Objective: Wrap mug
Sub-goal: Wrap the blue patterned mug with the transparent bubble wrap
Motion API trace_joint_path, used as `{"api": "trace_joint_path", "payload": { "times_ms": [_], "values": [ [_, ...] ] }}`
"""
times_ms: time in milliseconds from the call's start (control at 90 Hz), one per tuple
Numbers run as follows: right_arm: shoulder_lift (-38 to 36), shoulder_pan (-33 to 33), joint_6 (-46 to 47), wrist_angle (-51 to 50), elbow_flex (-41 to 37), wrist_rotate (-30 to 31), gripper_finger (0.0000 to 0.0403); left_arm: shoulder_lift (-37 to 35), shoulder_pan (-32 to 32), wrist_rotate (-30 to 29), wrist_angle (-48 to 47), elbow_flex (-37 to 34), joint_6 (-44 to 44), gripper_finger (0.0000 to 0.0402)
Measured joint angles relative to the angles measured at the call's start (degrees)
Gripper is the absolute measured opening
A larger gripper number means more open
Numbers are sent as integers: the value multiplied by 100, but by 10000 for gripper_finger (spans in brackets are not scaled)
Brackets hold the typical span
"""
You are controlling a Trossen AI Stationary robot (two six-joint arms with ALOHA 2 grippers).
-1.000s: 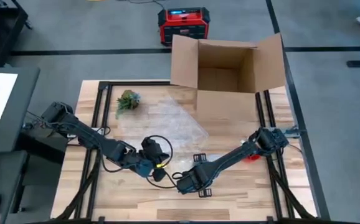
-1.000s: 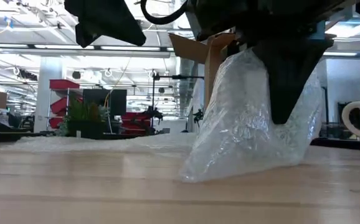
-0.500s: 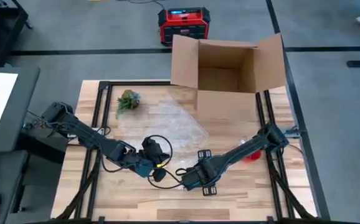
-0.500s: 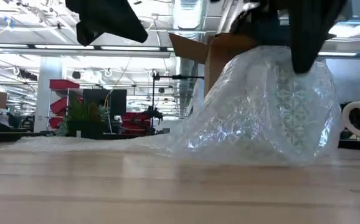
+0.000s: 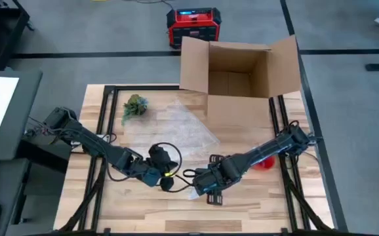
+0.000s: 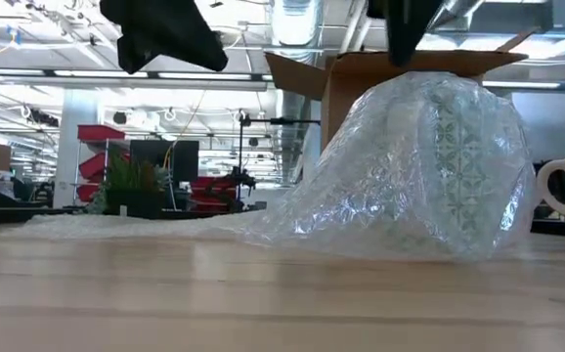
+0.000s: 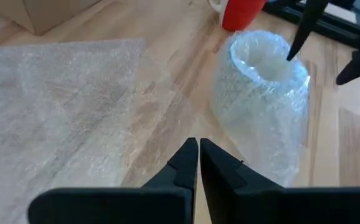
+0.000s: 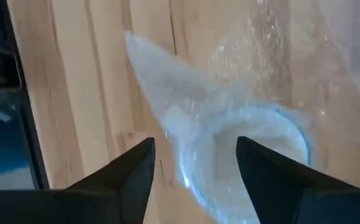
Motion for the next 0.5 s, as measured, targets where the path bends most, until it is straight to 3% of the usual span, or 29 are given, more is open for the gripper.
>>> {"api": "trace_joint_path", "payload": {
  "times_ms": [233,500],
  "values": [
    [1,-69,-181,336,-818,-350,166,8,0,7,-4,-7,5,0],
    [53,-23,-406,720,-1203,-254,144,8,0,9,32,-7,-2,0]
  ]
}}
